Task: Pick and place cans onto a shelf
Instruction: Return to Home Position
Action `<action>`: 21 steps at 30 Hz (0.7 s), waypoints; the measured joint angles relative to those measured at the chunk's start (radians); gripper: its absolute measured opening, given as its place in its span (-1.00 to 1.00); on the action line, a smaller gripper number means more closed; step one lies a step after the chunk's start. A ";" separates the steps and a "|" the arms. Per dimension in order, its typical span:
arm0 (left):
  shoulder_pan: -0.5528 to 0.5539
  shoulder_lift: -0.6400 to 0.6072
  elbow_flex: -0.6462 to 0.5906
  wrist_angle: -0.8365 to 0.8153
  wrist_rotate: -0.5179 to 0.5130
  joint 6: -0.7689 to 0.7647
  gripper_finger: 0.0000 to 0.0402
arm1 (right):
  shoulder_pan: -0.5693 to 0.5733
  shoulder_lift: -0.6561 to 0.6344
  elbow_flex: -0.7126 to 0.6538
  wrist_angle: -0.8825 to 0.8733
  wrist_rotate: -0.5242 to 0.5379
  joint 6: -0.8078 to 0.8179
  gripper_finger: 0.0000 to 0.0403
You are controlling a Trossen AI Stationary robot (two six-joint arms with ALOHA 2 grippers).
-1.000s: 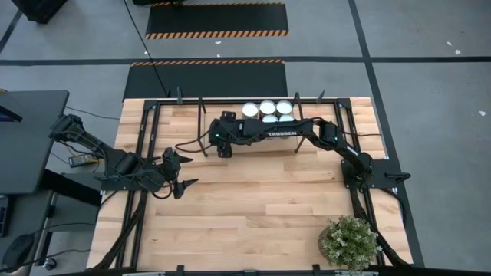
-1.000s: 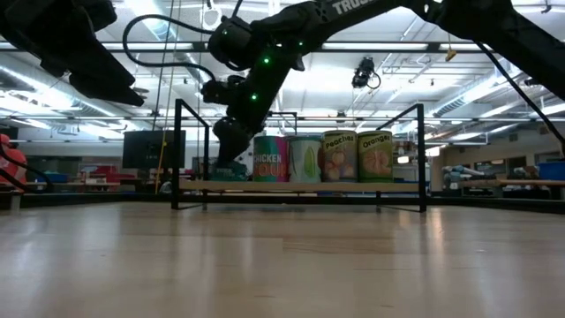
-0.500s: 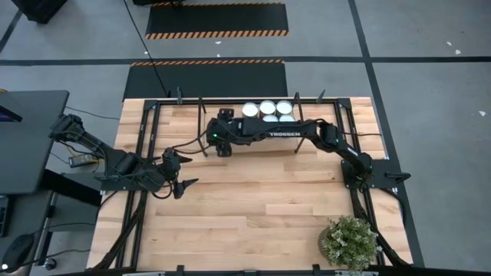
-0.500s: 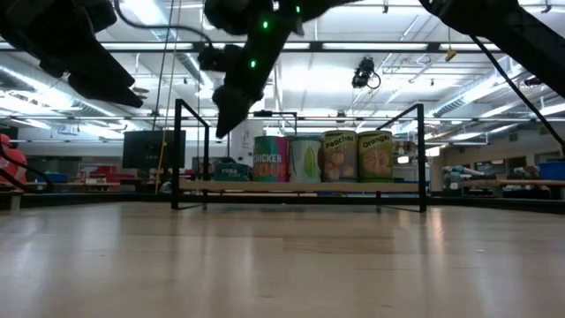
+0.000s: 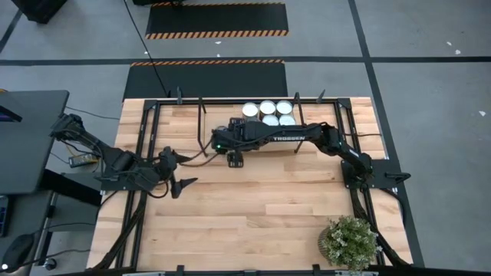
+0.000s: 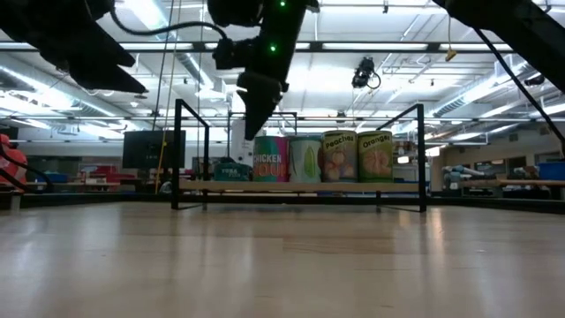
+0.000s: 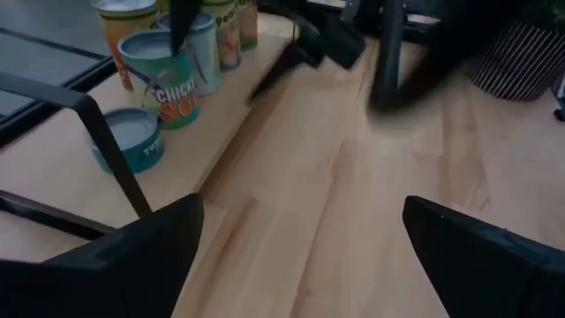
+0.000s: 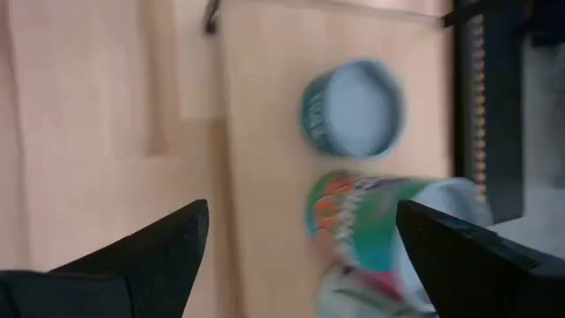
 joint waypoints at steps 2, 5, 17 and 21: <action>0.000 -0.005 0.000 -0.008 0.000 0.014 0.97 | 0.008 -0.004 -0.036 0.005 -0.013 0.013 0.85; -0.001 -0.006 0.000 -0.030 -0.013 0.017 0.97 | 0.026 -0.034 -0.118 0.045 -0.010 0.031 0.85; 0.037 -0.179 0.000 -0.039 -0.083 0.165 0.97 | 0.081 -0.418 -0.687 0.442 -0.027 0.082 0.85; 0.083 -0.277 0.000 -0.017 -0.083 0.220 0.97 | 0.077 -0.585 -0.858 0.588 -0.068 0.068 0.85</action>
